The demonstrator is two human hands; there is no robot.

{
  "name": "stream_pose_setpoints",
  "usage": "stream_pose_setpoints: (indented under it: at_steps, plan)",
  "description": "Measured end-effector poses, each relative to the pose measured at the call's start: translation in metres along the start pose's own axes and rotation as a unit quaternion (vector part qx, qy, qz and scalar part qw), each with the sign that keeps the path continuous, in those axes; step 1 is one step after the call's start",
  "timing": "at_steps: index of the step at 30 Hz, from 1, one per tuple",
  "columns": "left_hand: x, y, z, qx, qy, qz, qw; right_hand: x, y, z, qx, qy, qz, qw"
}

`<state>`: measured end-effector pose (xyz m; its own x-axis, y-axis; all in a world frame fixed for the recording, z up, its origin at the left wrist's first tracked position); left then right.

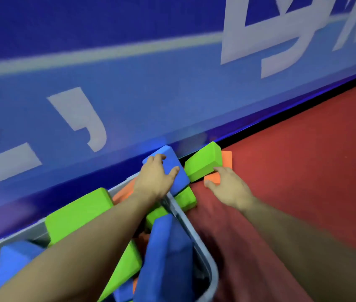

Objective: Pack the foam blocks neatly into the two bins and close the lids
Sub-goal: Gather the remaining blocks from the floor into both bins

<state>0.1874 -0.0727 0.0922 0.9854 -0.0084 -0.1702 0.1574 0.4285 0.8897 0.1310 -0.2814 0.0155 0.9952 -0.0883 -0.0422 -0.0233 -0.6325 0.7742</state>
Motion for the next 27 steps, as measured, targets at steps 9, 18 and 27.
stream_pose_setpoints:
  at_steps: [9,18,27]
  plan:
    - [0.218,-0.079,-0.017,0.151,0.038,-0.064,0.986,0.199,-0.079,0.110,-0.017,-0.132,0.008,0.991]
    - [0.290,-0.124,-0.059,0.192,0.064,-0.092,0.975,0.267,-0.137,0.173,0.048,-0.252,0.036,0.966]
    - [0.284,-0.129,-0.041,0.179,-0.038,-0.133,0.974,0.250,-0.147,0.169,0.104,-0.241,0.176,0.949]
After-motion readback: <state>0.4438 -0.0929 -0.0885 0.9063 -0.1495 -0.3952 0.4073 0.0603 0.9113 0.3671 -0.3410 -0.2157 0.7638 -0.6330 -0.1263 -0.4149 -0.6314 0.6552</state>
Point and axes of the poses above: each hand's wrist, its own x-axis towards the middle knuckle, its own y-axis out of the back of the hand, z = x × y, the point moved 1 cm from there along x, towards the middle knuckle, and after that the axes turned 13 degrees about y, right-handed, at the moved point
